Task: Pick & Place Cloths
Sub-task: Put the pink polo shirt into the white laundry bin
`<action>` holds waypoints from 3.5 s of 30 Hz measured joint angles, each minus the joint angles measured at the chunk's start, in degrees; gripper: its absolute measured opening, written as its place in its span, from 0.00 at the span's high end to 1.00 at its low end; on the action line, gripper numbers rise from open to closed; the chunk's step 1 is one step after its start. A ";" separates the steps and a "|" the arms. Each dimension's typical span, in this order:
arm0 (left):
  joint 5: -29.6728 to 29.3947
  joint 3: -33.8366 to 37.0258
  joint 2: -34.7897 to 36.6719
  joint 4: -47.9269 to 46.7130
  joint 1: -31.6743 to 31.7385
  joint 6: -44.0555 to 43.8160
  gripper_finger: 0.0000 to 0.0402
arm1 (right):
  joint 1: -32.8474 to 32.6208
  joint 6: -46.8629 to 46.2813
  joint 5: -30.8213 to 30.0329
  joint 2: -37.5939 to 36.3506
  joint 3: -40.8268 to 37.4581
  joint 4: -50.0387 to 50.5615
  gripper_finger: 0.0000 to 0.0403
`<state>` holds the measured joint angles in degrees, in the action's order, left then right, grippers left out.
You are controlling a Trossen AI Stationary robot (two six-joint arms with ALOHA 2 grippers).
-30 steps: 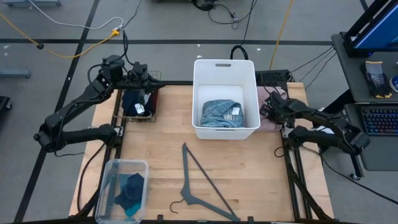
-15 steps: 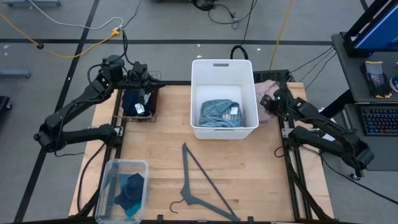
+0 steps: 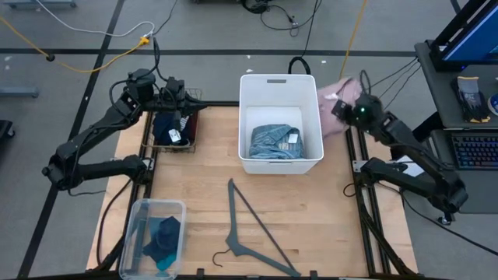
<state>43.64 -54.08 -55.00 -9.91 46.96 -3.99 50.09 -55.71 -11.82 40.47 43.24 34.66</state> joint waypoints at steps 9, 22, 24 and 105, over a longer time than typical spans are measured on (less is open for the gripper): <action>0.00 0.00 0.00 0.02 0.00 0.42 0.99 | 0.05 11.57 -6.82 0.80 13.93 0.35 0.91; 0.00 0.00 0.00 0.87 0.00 0.50 0.99 | -0.11 26.01 -7.49 9.40 32.48 -3.47 0.91; -0.02 0.00 0.00 0.87 0.00 0.48 0.99 | -0.68 26.62 -5.41 11.22 33.68 -5.78 0.91; -19.67 26.40 23.23 8.98 -18.35 -6.05 0.95 | -39.39 -8.07 -25.33 50.48 34.80 -3.51 0.88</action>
<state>23.97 -27.68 -31.77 -0.93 28.61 -10.04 10.70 -63.78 -37.15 90.95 78.04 31.14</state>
